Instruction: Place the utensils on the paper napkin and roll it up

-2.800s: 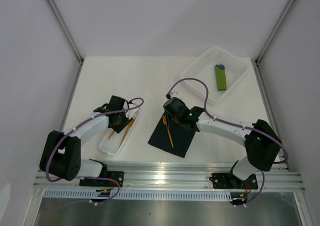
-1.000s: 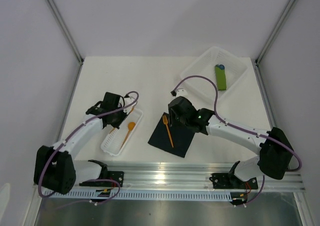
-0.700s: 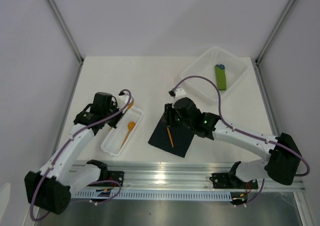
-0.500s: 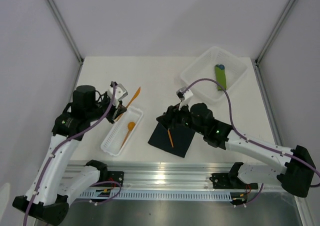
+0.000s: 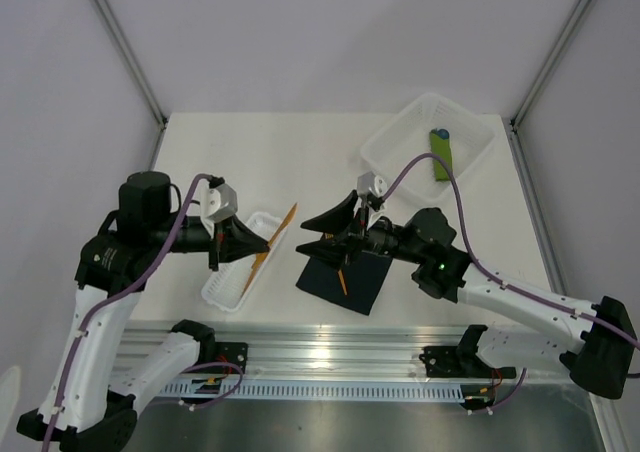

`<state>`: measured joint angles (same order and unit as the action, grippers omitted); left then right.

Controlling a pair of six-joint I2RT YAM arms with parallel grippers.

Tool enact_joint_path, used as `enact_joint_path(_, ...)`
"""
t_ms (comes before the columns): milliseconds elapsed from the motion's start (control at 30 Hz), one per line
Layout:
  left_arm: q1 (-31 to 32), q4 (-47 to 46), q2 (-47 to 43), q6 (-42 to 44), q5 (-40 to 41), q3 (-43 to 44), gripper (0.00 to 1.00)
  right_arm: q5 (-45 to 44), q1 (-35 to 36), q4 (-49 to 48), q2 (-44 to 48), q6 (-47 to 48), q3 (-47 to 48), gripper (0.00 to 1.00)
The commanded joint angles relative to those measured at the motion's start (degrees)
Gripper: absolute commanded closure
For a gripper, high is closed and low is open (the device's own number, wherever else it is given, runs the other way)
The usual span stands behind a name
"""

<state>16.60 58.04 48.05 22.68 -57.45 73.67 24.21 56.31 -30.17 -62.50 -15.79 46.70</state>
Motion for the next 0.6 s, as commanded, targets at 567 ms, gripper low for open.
enact_joint_path(567,0.4,-3.5,-2.3,-3.9,-10.0,0.2,0.99,8.4,4.9,-3.7,-7.4,4.3,10.8,0.57)
